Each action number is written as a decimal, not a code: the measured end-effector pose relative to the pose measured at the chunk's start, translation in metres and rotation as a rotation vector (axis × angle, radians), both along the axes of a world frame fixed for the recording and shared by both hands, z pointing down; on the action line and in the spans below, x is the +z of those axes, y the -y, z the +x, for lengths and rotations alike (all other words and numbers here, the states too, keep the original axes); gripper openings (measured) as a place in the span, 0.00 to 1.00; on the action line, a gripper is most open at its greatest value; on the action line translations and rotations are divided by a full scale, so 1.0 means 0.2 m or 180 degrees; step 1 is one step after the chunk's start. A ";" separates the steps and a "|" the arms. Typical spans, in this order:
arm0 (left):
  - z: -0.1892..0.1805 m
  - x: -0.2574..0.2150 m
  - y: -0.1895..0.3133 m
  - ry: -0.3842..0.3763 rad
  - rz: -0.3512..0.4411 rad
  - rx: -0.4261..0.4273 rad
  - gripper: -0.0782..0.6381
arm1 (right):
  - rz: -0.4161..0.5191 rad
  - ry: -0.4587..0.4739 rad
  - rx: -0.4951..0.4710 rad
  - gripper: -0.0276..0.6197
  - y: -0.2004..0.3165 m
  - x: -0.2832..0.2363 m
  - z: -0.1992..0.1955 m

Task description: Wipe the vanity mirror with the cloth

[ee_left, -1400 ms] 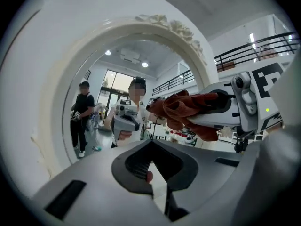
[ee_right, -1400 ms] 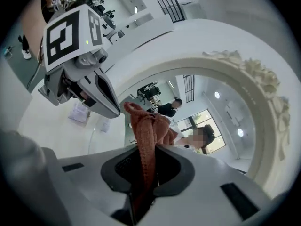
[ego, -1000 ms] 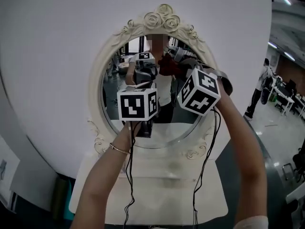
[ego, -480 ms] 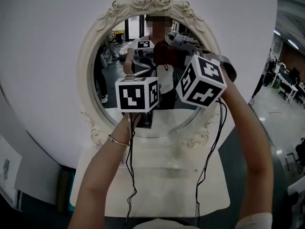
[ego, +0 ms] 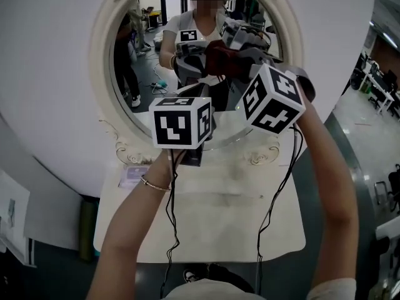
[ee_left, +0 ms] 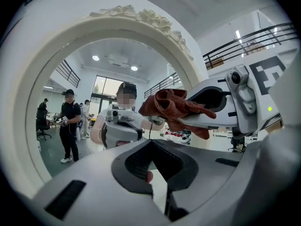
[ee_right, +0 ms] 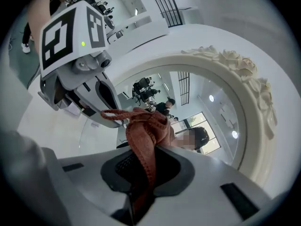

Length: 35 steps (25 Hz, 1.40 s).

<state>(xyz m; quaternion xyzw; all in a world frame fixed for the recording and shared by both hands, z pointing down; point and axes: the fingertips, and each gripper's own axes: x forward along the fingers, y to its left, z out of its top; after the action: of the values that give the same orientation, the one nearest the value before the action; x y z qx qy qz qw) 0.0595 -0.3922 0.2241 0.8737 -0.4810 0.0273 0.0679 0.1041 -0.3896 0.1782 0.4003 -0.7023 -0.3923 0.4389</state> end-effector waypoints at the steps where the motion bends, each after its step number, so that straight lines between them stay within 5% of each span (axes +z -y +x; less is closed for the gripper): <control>1: 0.00 0.04 -0.01 0.0007 -0.0041 0.0001 0.11 | -0.0046 0.0007 0.0008 0.14 0.00 0.04 0.00; 17: -0.07 0.98 -0.07 0.0187 -0.1001 0.0007 0.11 | -0.1215 0.0353 -0.0089 0.14 0.02 1.20 -0.11; 21: -0.12 1.16 -0.10 0.0208 -0.1155 -0.0056 0.11 | -0.1318 0.0364 -0.0119 0.14 0.01 1.39 -0.12; 27: -0.15 1.08 -0.08 0.0148 -0.1125 -0.0106 0.11 | -0.1259 0.0224 -0.0132 0.14 -0.01 1.31 -0.10; 35: -0.05 0.51 -0.07 -0.0022 -0.0602 0.0027 0.11 | -0.0755 0.0160 -0.0137 0.14 -0.08 0.68 -0.03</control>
<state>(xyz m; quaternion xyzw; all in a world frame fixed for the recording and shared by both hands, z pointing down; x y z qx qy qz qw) 0.0490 -0.3784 0.3266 0.8655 -0.4723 0.0699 0.1517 0.0986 -0.3729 0.3136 0.3402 -0.7630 -0.3056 0.4569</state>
